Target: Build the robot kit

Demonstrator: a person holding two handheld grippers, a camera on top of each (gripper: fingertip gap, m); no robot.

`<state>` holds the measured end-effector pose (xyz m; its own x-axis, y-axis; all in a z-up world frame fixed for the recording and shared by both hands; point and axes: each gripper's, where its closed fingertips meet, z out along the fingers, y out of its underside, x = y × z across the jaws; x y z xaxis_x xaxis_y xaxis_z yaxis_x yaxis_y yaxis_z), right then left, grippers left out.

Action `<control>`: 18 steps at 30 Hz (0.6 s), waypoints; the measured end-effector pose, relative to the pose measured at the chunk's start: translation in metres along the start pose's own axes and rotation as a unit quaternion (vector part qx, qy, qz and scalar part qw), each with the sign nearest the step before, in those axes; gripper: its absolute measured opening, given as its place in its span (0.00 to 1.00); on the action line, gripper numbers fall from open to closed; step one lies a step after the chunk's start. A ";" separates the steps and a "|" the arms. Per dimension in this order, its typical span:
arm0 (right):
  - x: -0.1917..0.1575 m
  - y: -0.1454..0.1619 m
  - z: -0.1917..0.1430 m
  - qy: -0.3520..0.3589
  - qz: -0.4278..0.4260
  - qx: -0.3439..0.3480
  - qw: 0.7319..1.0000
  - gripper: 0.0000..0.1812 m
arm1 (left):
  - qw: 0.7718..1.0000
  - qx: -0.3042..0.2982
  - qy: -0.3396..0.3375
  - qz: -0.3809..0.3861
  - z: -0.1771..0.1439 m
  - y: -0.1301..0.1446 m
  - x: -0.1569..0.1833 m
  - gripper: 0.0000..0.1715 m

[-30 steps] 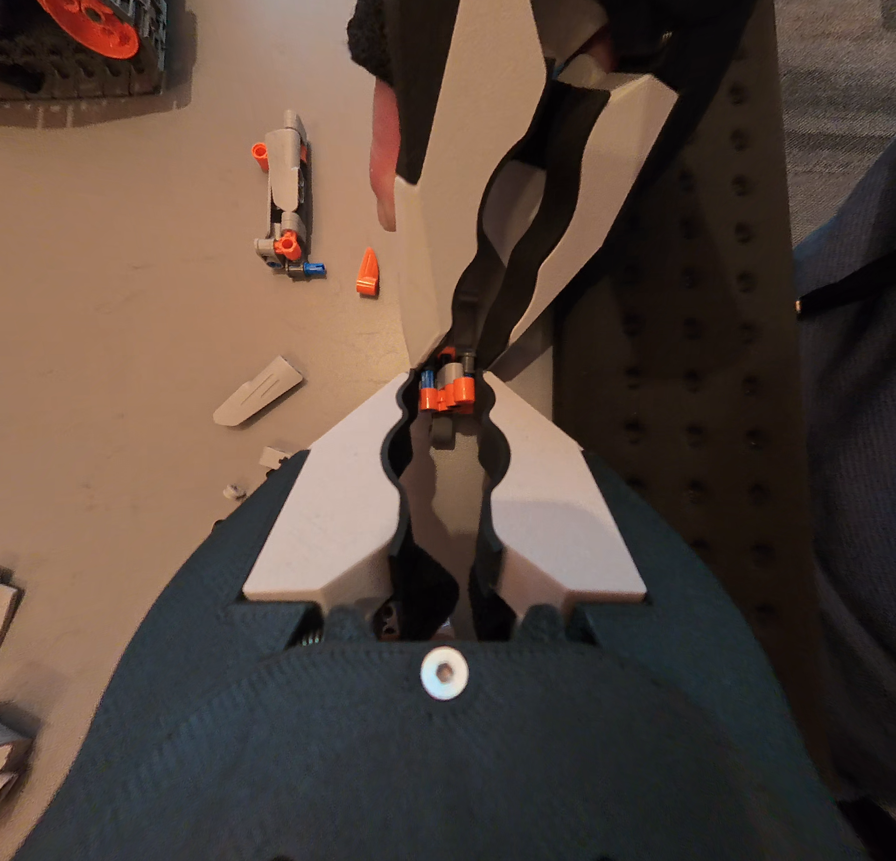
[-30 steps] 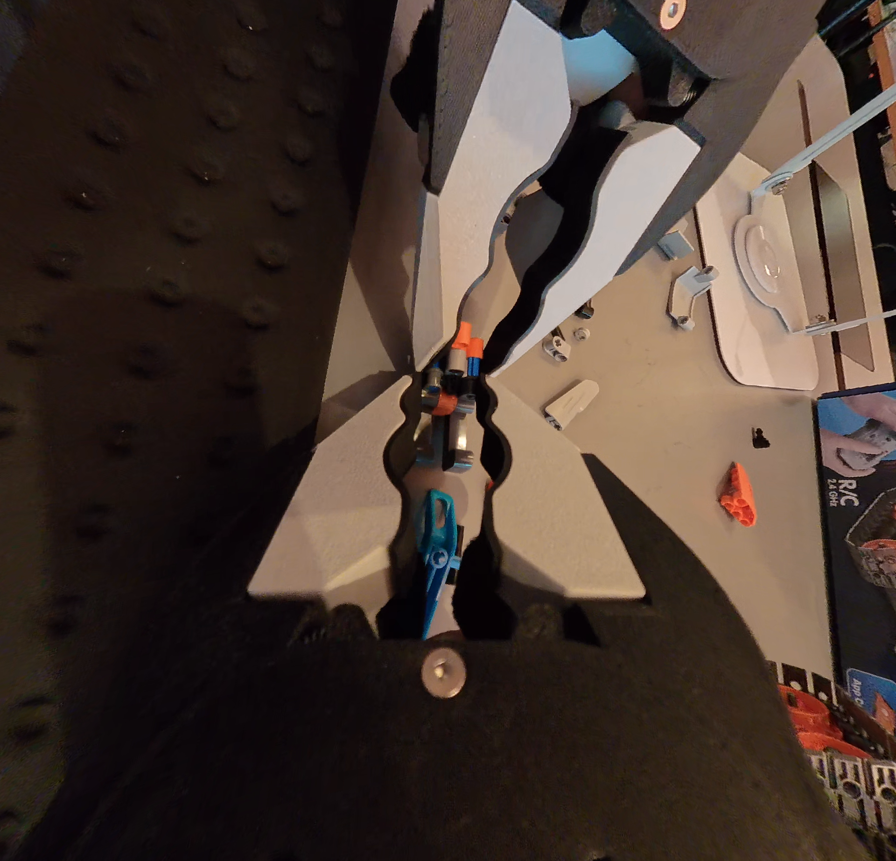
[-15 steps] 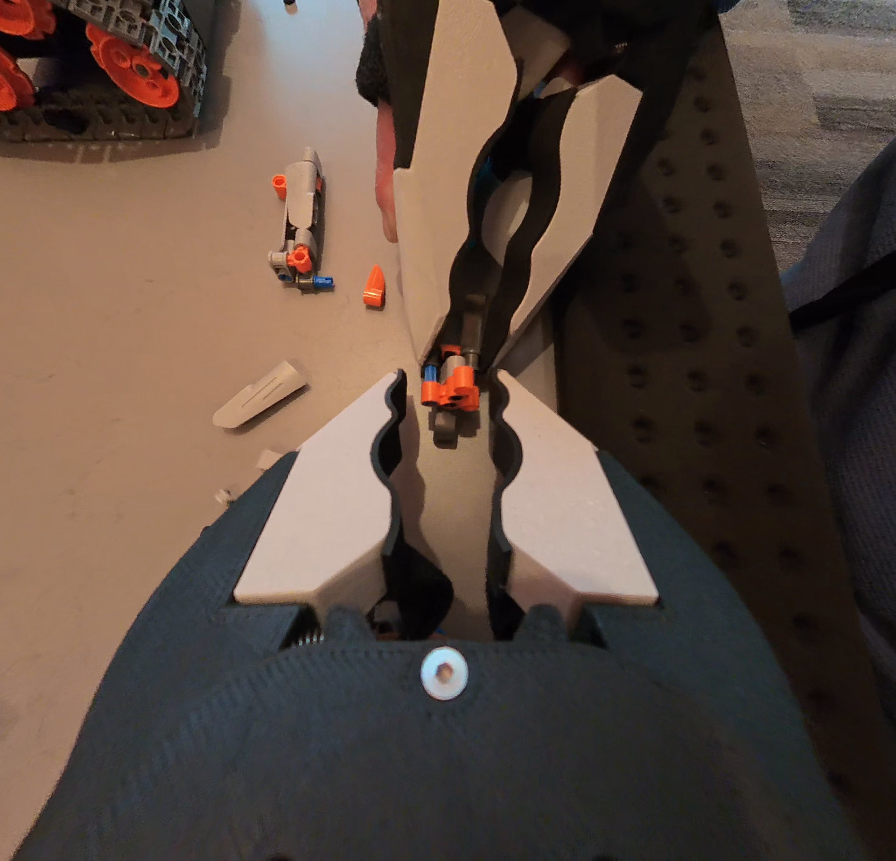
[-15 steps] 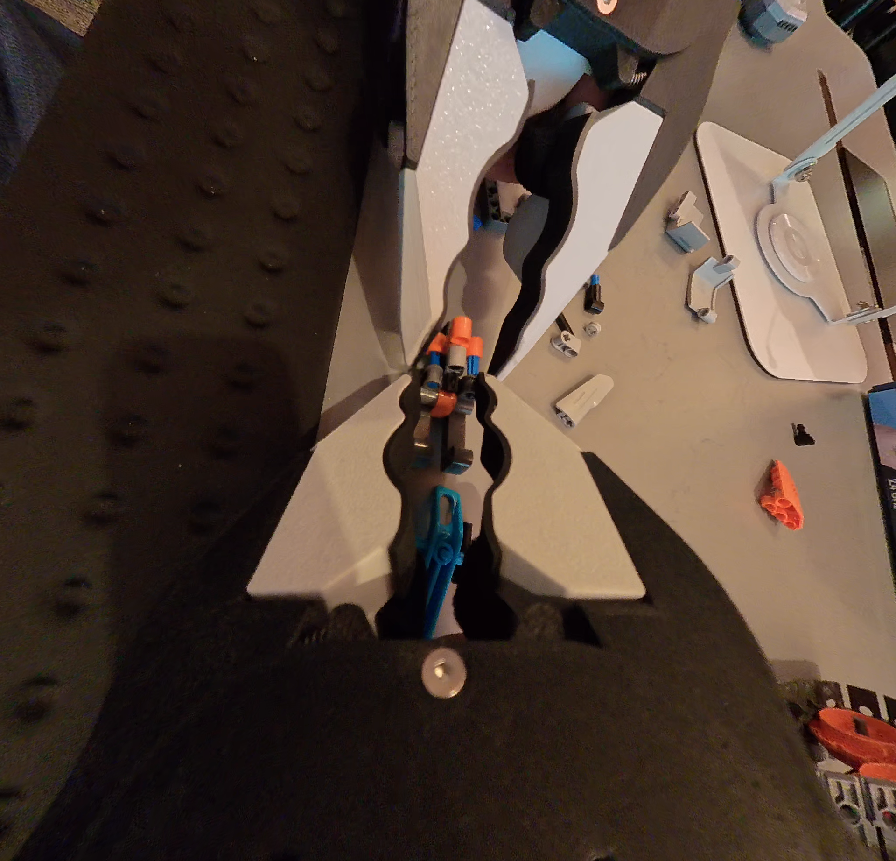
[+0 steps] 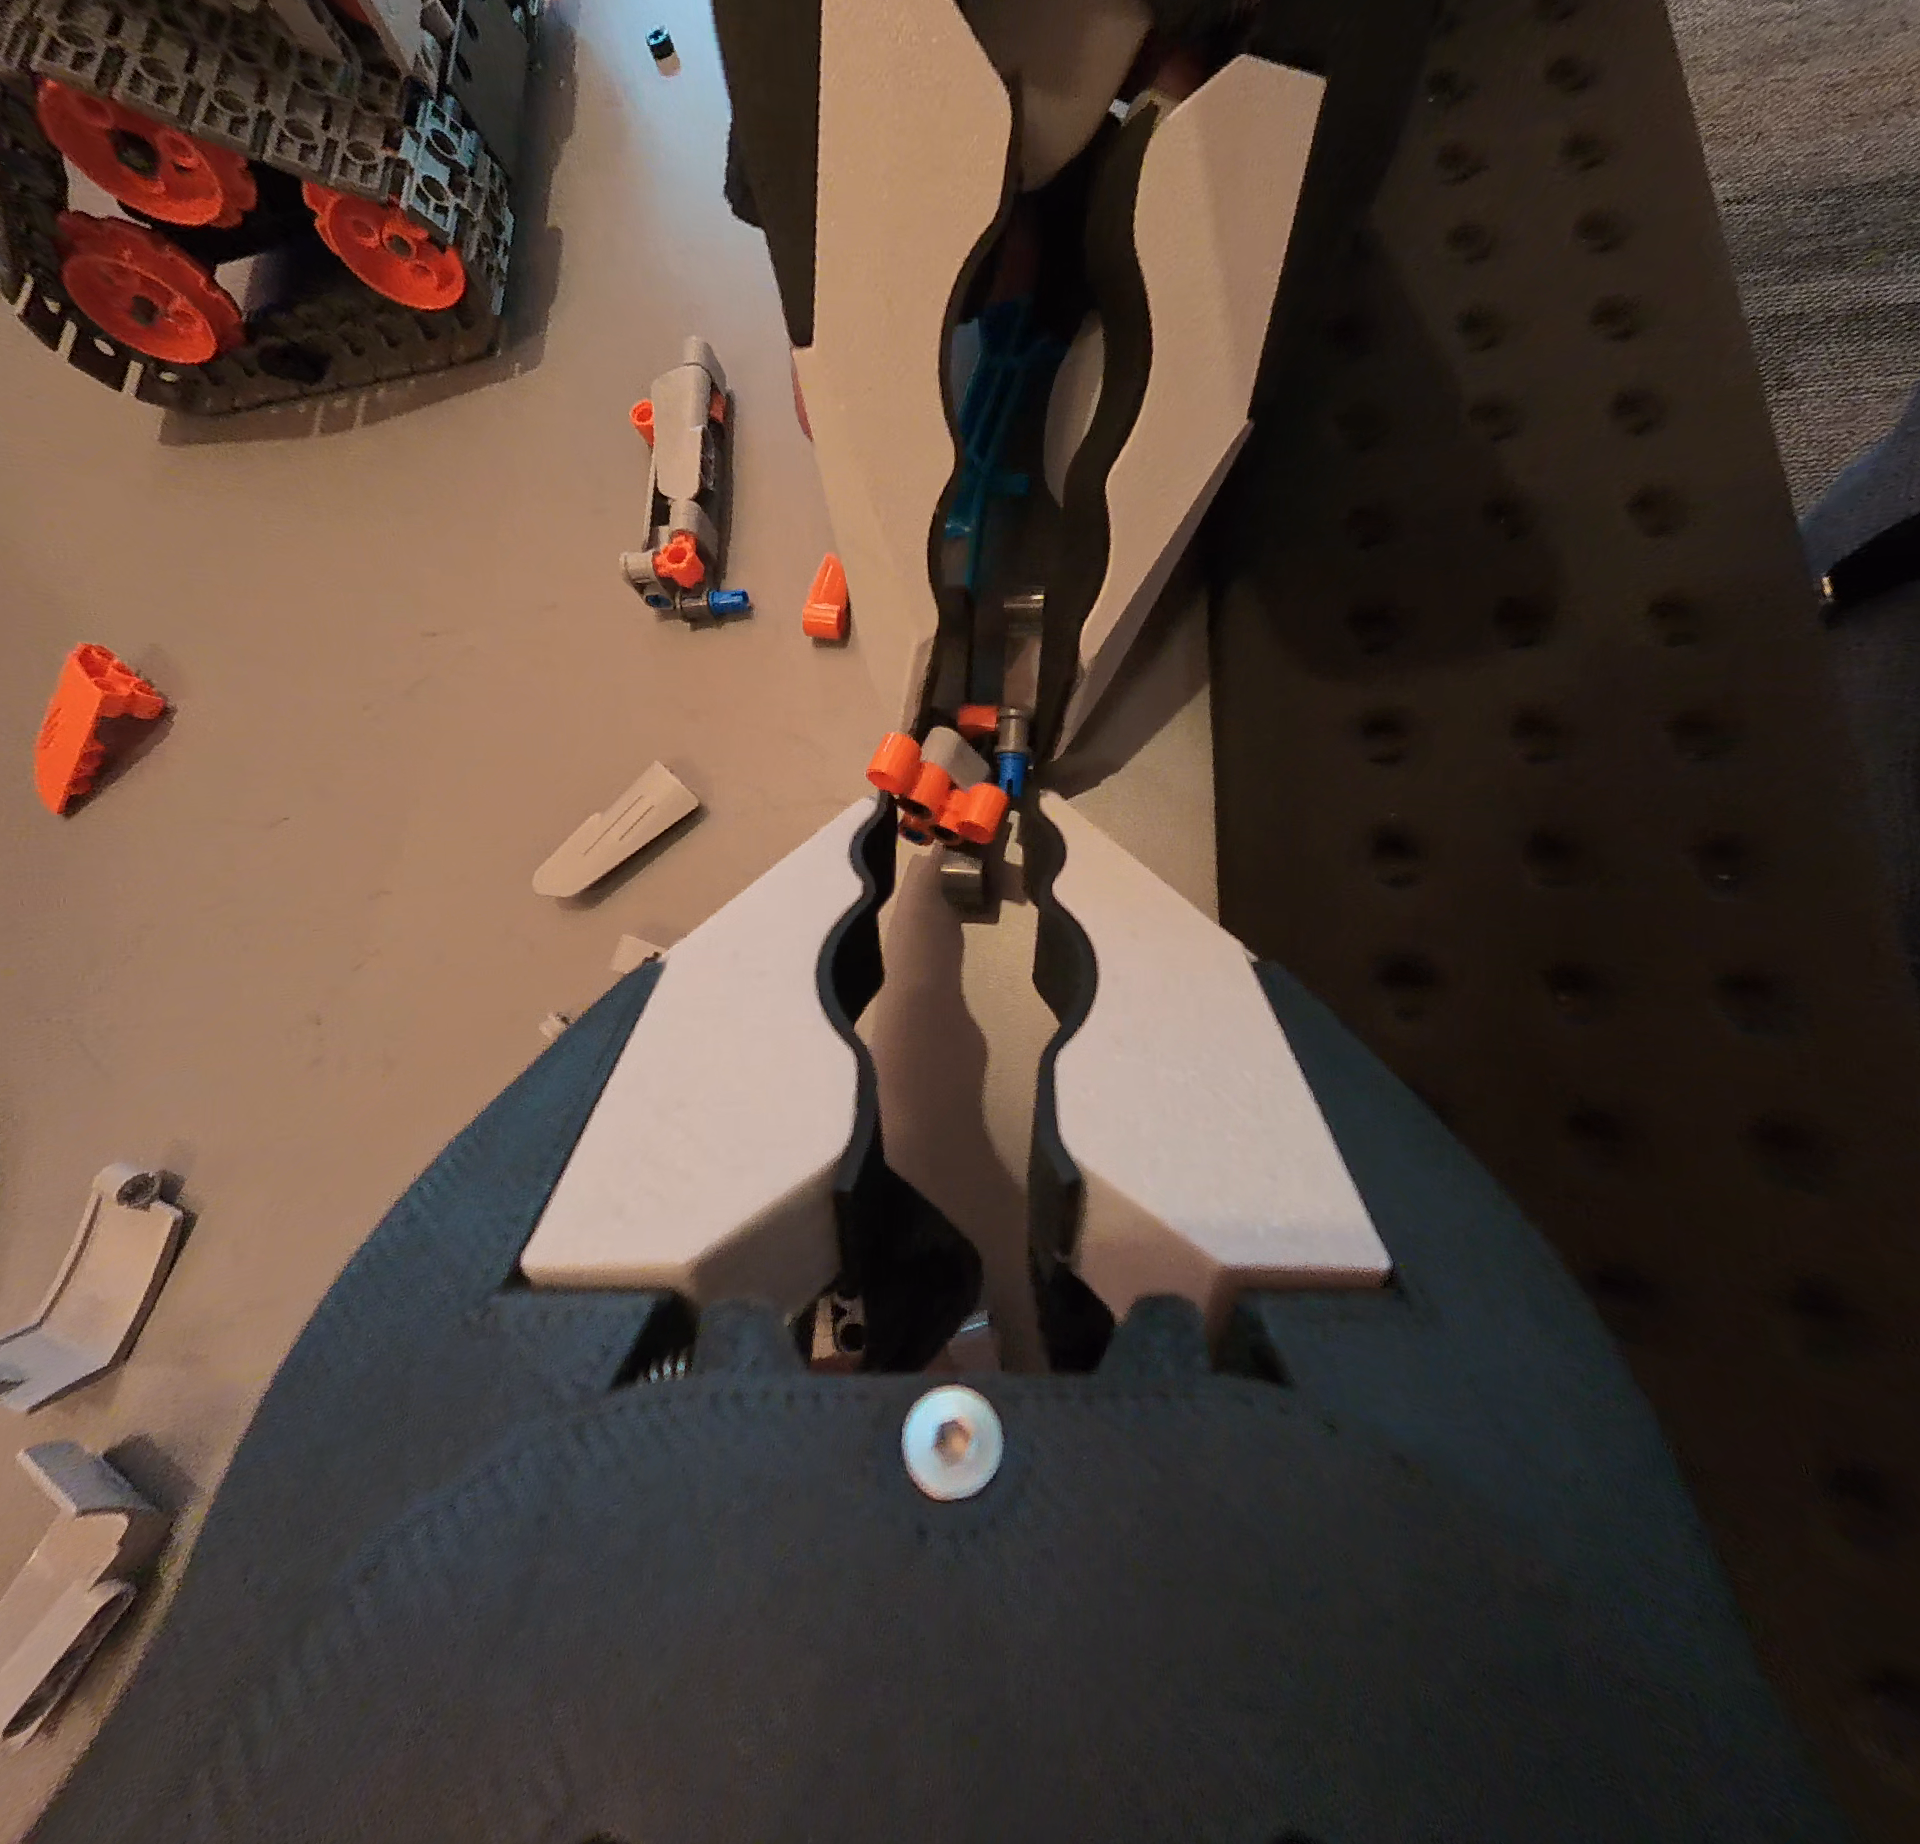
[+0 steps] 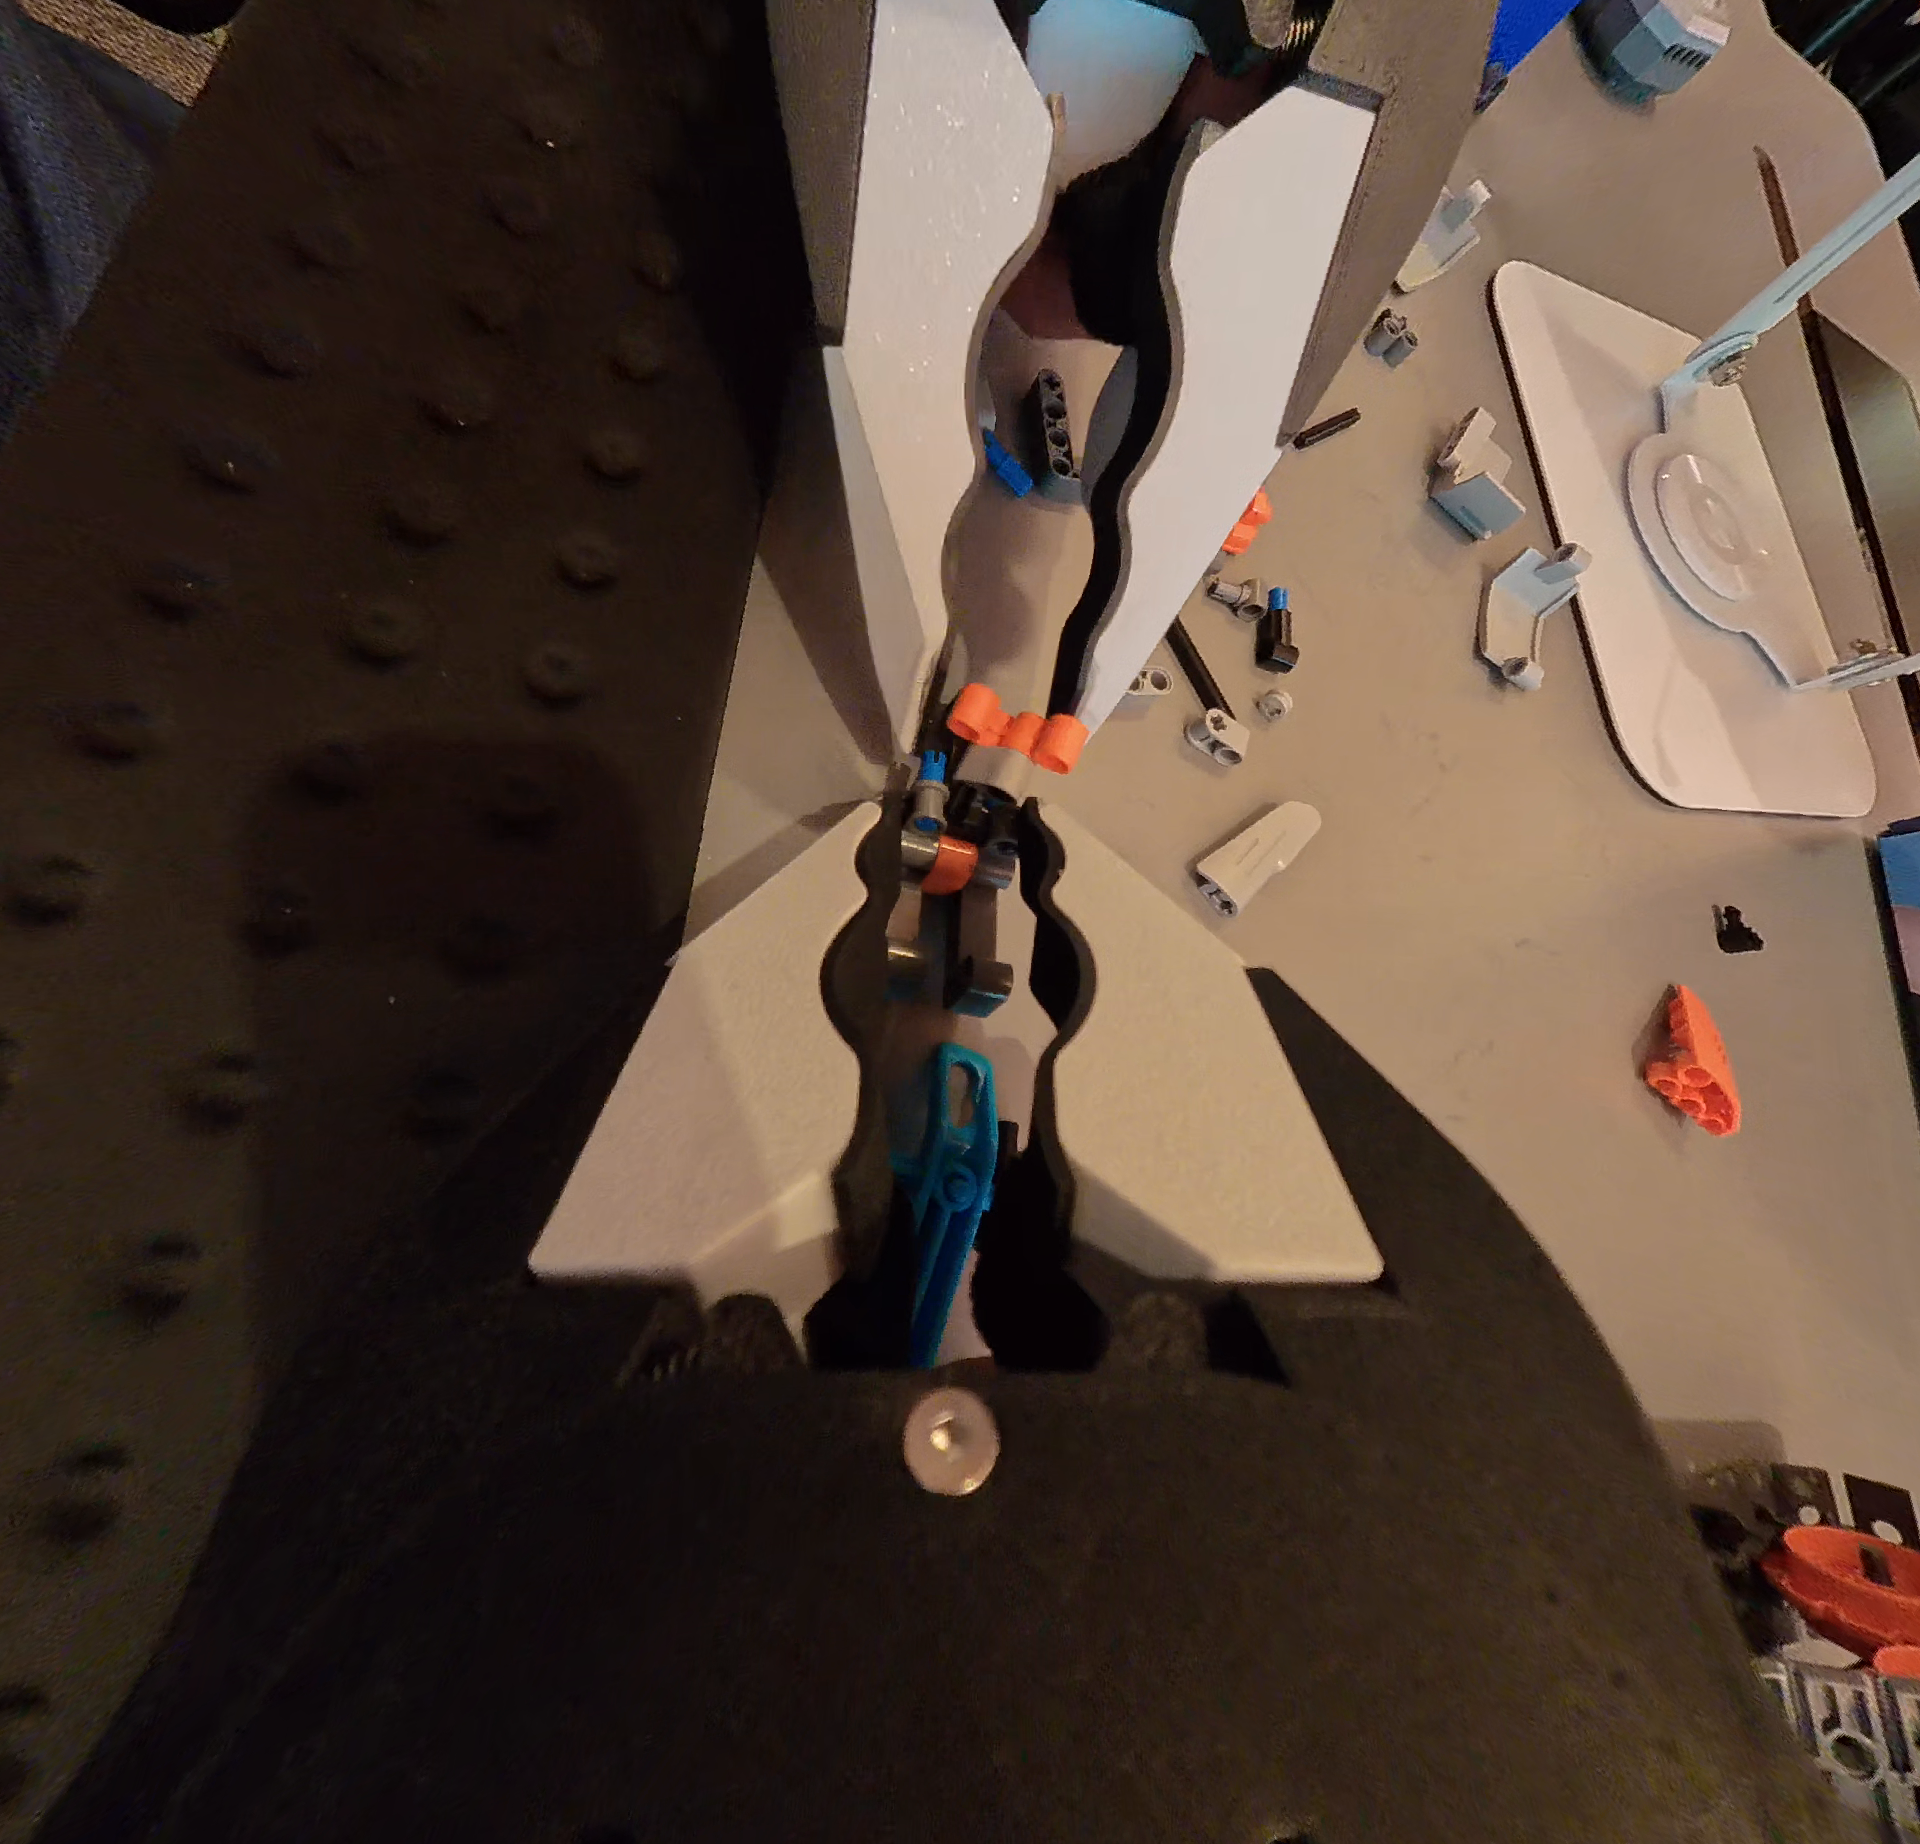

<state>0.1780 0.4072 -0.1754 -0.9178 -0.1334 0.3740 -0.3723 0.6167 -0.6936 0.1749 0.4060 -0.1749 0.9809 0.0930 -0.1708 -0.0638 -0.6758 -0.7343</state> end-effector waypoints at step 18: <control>-0.001 -0.001 -0.001 0.000 -0.005 0.004 1.000 0.11 | 0.993 0.034 0.066 -0.091 -0.007 -0.002 -0.004 0.15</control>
<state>0.1790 0.4073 -0.1749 -0.9141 -0.1391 0.3809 -0.3822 0.6092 -0.6948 0.1721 0.4017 -0.1681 0.9925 0.1100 0.0538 0.1097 -0.6045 -0.7890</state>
